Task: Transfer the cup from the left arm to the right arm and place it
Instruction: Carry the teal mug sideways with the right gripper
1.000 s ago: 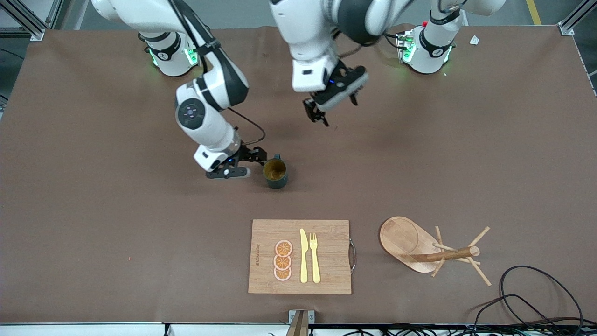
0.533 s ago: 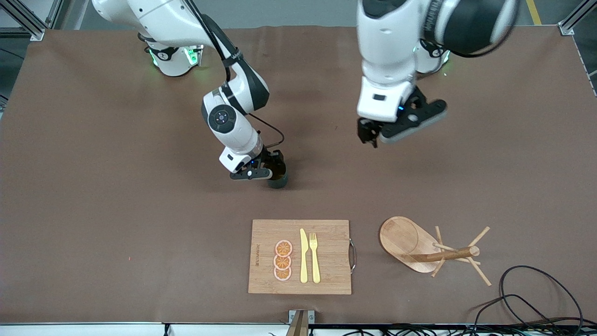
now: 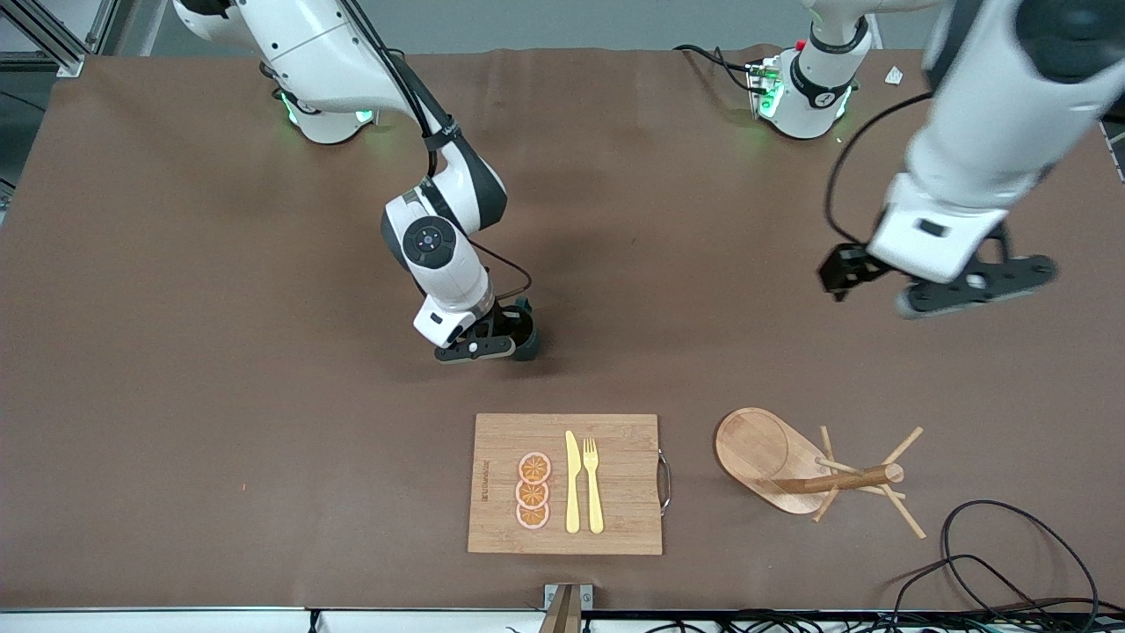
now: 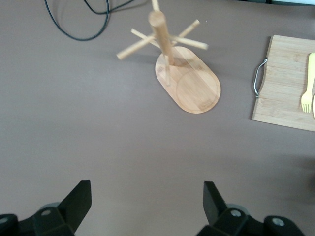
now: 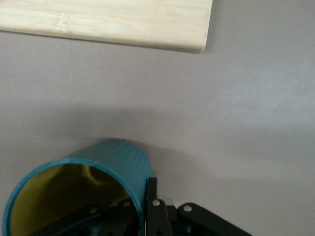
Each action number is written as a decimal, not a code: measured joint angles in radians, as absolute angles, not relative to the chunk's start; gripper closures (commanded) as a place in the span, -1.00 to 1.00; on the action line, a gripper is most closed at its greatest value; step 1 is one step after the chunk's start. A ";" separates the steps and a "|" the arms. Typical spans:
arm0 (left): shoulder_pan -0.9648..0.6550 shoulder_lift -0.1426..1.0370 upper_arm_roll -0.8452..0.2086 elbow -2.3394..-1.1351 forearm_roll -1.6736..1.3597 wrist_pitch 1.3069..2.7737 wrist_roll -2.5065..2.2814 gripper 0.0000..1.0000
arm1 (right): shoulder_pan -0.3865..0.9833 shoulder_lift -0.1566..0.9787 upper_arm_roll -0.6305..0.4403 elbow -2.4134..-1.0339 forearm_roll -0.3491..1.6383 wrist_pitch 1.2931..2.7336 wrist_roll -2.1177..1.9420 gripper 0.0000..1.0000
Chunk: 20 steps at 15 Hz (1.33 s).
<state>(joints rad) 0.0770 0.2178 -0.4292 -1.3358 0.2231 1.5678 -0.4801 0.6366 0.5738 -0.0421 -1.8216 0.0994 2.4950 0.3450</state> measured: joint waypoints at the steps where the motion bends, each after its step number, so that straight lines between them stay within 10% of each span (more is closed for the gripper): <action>1: 0.097 0.204 -0.412 -1.334 0.197 1.568 -0.421 -0.99 | 0.621 0.574 -0.044 -1.818 0.093 2.481 0.278 0.99; 10: 0.066 0.054 -0.122 -1.399 0.065 1.516 -0.062 -0.99 | 0.360 0.468 -0.055 -1.910 0.016 2.389 -0.554 0.99; 20: 0.064 -0.087 -0.090 -1.574 0.047 1.504 0.009 -1.00 | 0.055 0.394 -0.048 -2.139 0.008 2.608 -1.458 0.97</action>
<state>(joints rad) 0.0643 -0.0869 -0.0904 -1.5739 0.0467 1.5040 0.0093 0.0549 0.3940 -0.0476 -2.1386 0.0081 2.6085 -1.4584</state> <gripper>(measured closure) 0.000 0.956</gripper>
